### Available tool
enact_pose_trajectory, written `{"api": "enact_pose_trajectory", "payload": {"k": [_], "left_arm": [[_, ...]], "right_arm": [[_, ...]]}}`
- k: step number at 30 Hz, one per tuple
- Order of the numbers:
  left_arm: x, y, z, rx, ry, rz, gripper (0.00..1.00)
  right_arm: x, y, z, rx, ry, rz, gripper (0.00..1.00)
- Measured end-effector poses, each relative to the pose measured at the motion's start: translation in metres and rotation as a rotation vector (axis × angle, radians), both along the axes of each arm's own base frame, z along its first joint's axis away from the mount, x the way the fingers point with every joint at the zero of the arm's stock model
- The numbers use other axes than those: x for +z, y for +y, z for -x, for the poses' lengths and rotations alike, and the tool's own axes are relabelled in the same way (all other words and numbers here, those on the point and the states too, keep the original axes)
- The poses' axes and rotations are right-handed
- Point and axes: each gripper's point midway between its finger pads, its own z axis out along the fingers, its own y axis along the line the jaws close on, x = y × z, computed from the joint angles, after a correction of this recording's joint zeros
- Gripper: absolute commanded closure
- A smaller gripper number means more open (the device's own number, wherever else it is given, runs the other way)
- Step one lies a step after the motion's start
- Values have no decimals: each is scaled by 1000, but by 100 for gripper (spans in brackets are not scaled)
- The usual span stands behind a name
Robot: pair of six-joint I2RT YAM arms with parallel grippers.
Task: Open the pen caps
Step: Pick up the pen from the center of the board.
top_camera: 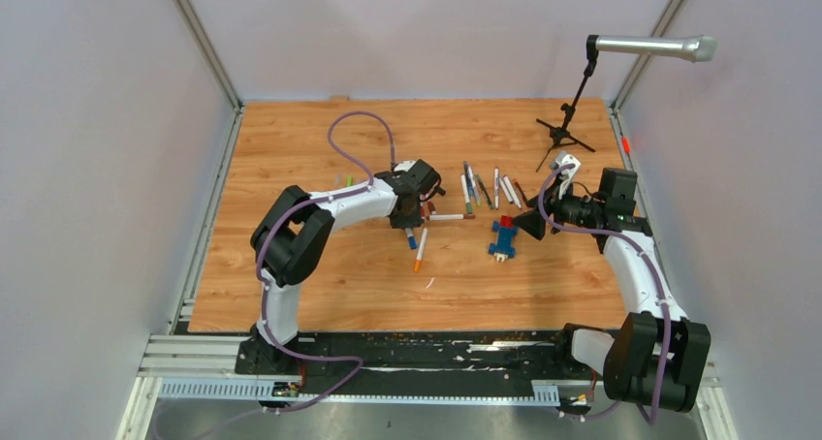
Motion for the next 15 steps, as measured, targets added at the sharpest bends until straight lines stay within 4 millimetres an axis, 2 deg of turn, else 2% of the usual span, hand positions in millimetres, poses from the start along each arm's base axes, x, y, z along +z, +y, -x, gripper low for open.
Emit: {"api": "enact_pose_trajectory", "payload": {"k": [9,15], "left_arm": [[0,0,0,-7,-2,-3,92],[4,2,-2,-10,-13,-9,99]], "right_arm": [[0,0,1,0,6,-1,31],[0,0,1,1,9,-2,31]]}}
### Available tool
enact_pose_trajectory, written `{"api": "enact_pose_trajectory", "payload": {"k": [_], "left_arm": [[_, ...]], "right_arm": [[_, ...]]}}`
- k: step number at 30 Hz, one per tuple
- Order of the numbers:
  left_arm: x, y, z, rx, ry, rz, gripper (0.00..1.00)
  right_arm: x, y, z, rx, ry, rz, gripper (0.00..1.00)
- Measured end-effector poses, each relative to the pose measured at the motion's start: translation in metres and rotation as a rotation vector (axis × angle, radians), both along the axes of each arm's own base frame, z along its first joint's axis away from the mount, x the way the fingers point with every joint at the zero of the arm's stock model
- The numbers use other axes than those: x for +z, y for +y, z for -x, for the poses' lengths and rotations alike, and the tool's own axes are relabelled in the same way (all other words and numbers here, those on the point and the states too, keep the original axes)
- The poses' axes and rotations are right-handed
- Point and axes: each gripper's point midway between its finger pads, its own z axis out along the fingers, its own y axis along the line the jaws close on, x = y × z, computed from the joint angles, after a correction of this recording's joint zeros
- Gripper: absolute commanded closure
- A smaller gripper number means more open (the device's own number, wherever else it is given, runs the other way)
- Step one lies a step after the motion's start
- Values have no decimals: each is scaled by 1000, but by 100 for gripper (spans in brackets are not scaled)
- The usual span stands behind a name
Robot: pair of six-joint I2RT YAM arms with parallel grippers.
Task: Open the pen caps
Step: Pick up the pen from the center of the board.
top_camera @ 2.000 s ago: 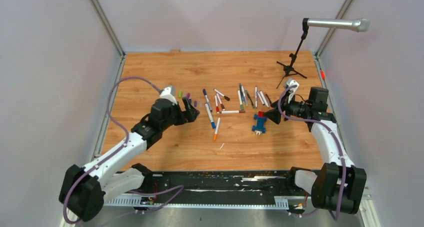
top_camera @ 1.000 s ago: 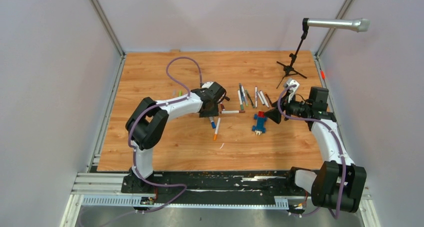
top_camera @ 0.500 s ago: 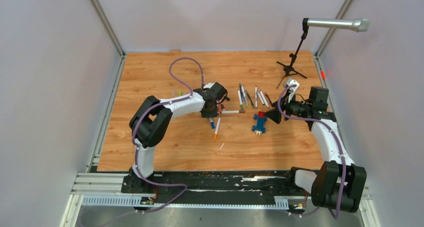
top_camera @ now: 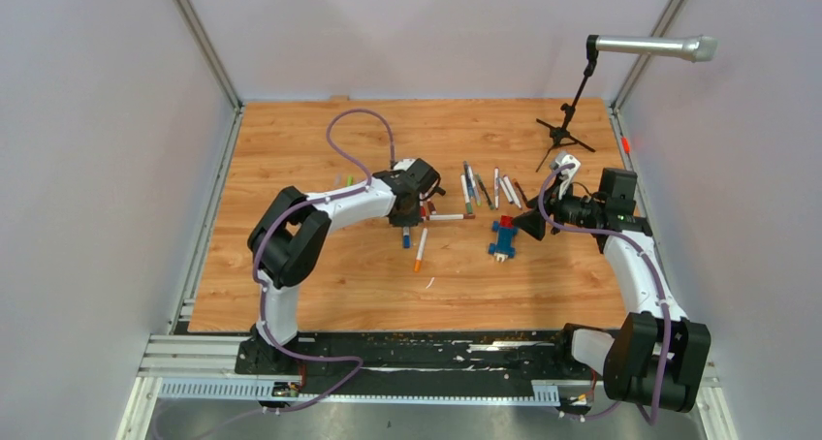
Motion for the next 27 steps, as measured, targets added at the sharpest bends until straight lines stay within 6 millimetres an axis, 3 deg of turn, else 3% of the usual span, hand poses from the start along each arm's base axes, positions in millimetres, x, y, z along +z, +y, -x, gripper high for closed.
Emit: {"api": "enact_pose_trajectory", "payload": {"k": [4,8,15,22,27], "left_arm": [[17,2,-2,-6,-36,13,100],[48,5,2,-30,-97,61,100],[104,2,30,-156,-243,292,100],[139,-29,70,-359,-393,680,100],[162,-48,87,-446,-472,845,100]], "right_arm": [[0,0,0,0,0,0,31],[1,1,1,6,-1,-6,31],[11,9,5,36,9,-74,31],[31,22,12,83,53,-162,31],[68,36,13,153,70,-198,29]]}}
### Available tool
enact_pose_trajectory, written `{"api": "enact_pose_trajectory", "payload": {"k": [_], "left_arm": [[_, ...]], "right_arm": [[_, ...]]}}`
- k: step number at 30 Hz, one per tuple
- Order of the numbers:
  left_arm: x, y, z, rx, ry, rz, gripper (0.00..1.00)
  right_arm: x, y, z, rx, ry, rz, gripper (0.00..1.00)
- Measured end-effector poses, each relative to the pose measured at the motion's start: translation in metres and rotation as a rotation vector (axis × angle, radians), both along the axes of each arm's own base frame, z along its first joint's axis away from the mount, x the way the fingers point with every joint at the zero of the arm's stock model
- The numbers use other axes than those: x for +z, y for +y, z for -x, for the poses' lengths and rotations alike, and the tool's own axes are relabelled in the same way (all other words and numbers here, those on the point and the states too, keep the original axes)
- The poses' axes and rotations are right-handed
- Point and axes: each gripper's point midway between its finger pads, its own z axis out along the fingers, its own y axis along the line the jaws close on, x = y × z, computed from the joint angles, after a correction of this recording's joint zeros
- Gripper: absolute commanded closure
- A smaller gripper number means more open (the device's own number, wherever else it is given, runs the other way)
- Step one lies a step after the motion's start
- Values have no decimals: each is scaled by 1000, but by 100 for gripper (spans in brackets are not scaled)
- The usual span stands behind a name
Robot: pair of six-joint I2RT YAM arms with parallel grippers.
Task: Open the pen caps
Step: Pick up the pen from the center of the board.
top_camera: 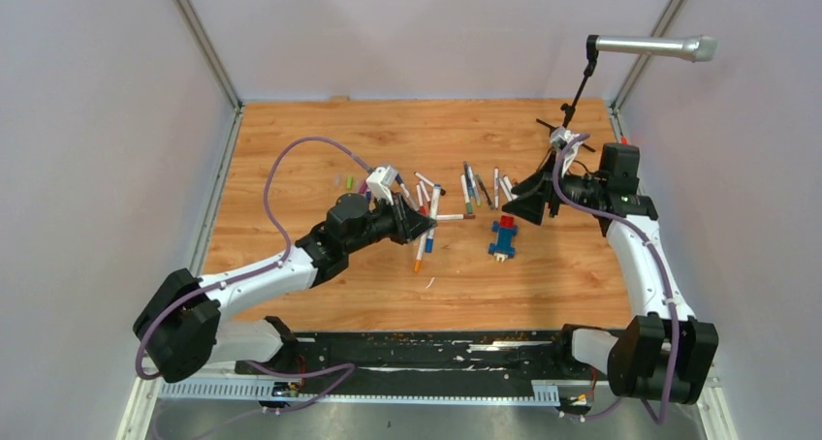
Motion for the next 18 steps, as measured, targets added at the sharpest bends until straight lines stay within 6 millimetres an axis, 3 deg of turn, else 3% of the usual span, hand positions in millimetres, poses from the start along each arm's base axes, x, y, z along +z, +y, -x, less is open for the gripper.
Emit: {"api": "enact_pose_trajectory", "payload": {"k": [3,7,12,18], "left_arm": [[24,-11,6,-31,-61,76,100],[49,-21,14,-59,-123,151,100],[62,-33,24,-80,-143,176,100],[68,-47,30,-88,-149,185,100]], "right_arm": [[17,13,8,42,33,-40,28],[21,38,21,83,139,-63,27],[29,70,38,150,215,-87,22],[32,76,37,135,259,-136,22]]}}
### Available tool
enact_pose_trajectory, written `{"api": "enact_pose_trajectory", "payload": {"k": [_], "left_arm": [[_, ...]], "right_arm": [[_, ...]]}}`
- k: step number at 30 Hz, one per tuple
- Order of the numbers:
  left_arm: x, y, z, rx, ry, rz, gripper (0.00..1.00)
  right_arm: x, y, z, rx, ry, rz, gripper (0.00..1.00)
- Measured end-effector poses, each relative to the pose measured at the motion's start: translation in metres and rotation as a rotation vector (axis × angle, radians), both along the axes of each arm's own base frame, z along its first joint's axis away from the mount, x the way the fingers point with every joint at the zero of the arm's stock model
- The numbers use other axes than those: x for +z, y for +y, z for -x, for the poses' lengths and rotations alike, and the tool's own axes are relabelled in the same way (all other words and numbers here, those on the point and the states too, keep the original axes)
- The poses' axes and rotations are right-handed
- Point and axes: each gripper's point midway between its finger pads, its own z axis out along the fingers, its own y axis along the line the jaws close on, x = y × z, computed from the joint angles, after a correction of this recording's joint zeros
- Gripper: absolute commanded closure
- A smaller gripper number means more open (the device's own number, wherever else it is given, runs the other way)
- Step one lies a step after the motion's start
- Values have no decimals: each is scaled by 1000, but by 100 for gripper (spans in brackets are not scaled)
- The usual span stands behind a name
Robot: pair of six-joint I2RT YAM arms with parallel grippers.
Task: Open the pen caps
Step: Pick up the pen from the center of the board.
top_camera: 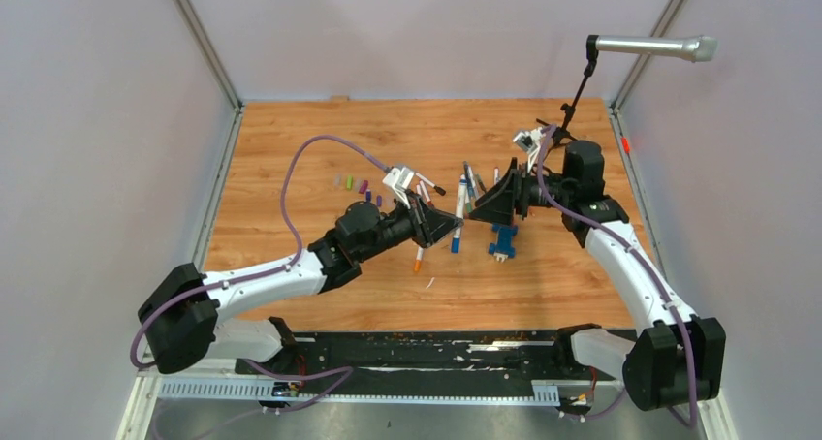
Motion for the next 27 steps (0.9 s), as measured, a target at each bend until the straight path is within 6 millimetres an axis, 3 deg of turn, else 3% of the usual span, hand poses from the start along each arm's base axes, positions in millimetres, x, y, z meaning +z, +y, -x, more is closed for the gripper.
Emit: {"api": "enact_pose_trajectory", "payload": {"k": [9,21,27], "left_arm": [[-6,-13,5,1,14,-22,100],[-4,-15,7,3,13,-19,100],[-1,-15,7,1,12,-8,89]], "right_arm": [[1,12,4,12,41,-33,28],[-1,22,-4,3,151,-90,54],[-2,34,2,44,182,-97,98]]}}
